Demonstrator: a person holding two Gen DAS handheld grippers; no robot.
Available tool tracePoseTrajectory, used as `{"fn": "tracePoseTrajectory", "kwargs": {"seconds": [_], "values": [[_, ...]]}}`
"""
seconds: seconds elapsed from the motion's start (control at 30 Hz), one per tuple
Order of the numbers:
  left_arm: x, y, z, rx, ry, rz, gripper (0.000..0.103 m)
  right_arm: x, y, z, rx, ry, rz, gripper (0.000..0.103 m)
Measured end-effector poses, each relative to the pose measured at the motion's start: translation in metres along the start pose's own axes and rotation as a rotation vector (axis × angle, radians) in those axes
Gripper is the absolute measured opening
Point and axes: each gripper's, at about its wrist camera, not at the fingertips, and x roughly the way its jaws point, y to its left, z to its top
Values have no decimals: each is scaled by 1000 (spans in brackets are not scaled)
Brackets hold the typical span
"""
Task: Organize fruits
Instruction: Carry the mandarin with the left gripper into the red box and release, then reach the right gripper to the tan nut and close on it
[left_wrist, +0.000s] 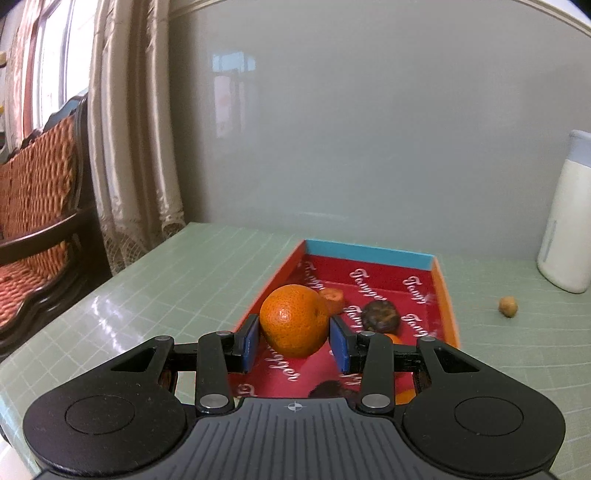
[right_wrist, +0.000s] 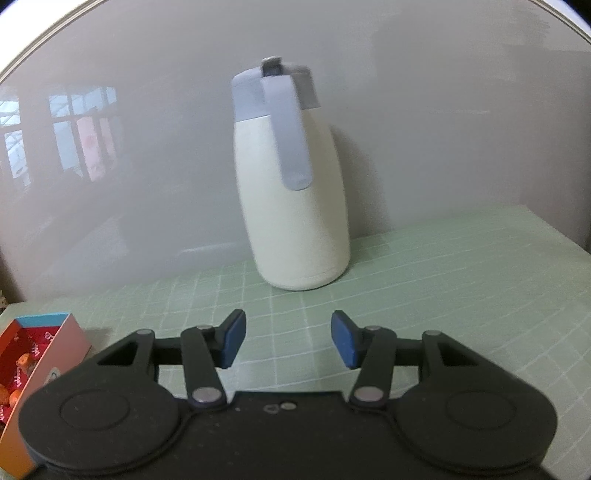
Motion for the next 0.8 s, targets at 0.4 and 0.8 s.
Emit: {"fn": "tracePoseTrajectory", "kwargs": {"seconds": [0.4,0.8], "values": [[20,11,-9,-33,69,11,51,-1,17,-6,-26,3,5,53],[0,9,-2,-47,-79,111,103,-3,8,-3,-22,-3,3,53]]}}
